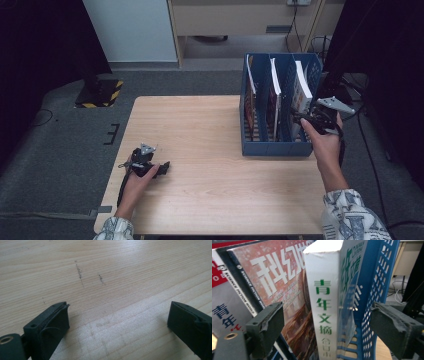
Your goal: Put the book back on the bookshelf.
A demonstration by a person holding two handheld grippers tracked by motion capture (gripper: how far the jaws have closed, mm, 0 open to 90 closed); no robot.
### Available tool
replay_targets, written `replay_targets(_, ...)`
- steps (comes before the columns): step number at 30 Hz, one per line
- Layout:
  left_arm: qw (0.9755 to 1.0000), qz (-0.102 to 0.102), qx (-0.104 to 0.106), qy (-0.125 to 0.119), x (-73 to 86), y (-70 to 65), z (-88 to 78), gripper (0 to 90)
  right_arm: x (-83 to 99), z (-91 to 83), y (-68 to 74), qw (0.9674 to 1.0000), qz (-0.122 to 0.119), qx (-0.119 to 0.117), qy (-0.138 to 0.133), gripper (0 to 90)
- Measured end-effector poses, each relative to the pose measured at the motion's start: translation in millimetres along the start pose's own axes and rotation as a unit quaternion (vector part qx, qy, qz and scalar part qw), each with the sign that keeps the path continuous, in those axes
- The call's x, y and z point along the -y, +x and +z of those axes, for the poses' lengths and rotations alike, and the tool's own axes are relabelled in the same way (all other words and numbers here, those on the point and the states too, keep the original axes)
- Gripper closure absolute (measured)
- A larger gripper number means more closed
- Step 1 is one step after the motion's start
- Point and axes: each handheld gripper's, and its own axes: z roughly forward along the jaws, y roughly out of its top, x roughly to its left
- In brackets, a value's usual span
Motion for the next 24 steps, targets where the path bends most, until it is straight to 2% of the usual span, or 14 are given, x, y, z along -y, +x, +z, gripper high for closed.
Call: replay_targets(24,1.0000,-0.001,-0.002,0.002,0.0,-0.9,-0.1,2.5,8.0,-13.8,9.3,0.9990,-0.023,-0.027,0.028,6.8)
